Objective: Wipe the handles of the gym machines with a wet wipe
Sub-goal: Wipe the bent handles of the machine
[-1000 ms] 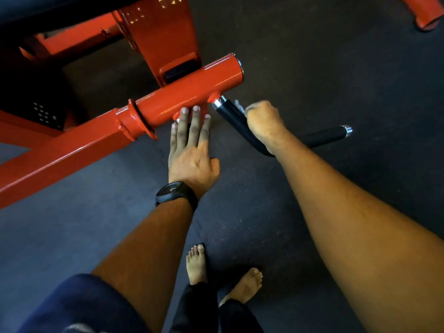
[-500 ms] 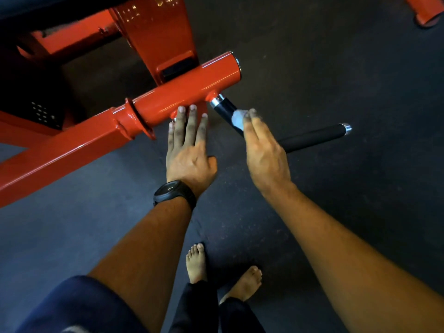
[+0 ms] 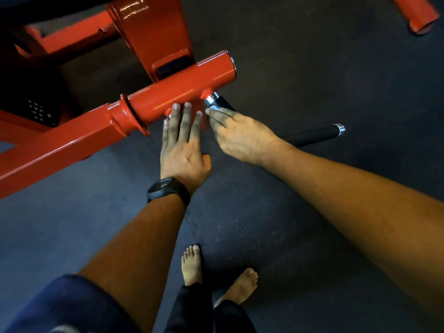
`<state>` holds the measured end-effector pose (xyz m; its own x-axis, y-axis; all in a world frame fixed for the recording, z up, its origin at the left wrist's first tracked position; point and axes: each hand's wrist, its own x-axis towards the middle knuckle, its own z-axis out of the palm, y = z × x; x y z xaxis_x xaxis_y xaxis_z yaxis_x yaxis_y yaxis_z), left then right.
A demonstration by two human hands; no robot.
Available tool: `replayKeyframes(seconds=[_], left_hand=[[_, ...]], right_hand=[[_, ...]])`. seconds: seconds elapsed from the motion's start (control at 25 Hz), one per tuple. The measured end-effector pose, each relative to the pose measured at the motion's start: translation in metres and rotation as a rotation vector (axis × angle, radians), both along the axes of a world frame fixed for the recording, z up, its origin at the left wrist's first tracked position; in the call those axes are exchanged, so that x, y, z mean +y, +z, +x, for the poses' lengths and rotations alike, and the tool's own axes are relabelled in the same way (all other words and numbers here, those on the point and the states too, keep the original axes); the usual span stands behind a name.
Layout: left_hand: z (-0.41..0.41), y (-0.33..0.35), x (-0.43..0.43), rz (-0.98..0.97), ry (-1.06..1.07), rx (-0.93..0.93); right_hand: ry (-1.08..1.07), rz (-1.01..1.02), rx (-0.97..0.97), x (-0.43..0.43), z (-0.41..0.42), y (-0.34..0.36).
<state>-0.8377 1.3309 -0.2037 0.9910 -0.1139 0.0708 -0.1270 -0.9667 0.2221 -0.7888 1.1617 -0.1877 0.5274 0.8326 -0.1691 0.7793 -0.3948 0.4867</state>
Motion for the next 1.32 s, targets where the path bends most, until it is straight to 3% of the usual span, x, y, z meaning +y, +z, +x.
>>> replayKeyframes(seconds=[0.16,0.4,0.6,0.84,1.0,1.08,1.2,1.32], left_hand=[[0.0,0.002,-0.001,0.002,-0.001,0.001],[-0.002,0.002,-0.001,-0.016,-0.004,-0.008],[-0.001,0.003,0.0,-0.003,0.005,0.014],[0.0,0.004,0.0,-0.009,0.018,0.016],[-0.002,0.005,-0.002,-0.015,0.017,0.021],[-0.001,0.004,-0.002,-0.015,0.016,0.02],[0.0,0.003,0.001,-0.009,0.016,0.015],[-0.001,0.002,-0.001,-0.004,0.01,-0.002]], right_hand=[[-0.007,-0.093,-0.079,-0.019,-0.02,-0.008],[-0.004,-0.161,-0.042,0.001,-0.011,-0.001],[0.05,-0.475,0.034,-0.015,-0.038,0.004],[-0.146,0.042,-0.001,-0.057,-0.055,-0.014],[-0.595,0.632,0.036,-0.024,-0.083,-0.029],[-0.835,0.825,0.107,-0.004,-0.095,-0.032],[-1.04,0.981,0.173,0.016,-0.063,-0.017],[-1.059,0.894,0.345,0.022,-0.027,0.002]])
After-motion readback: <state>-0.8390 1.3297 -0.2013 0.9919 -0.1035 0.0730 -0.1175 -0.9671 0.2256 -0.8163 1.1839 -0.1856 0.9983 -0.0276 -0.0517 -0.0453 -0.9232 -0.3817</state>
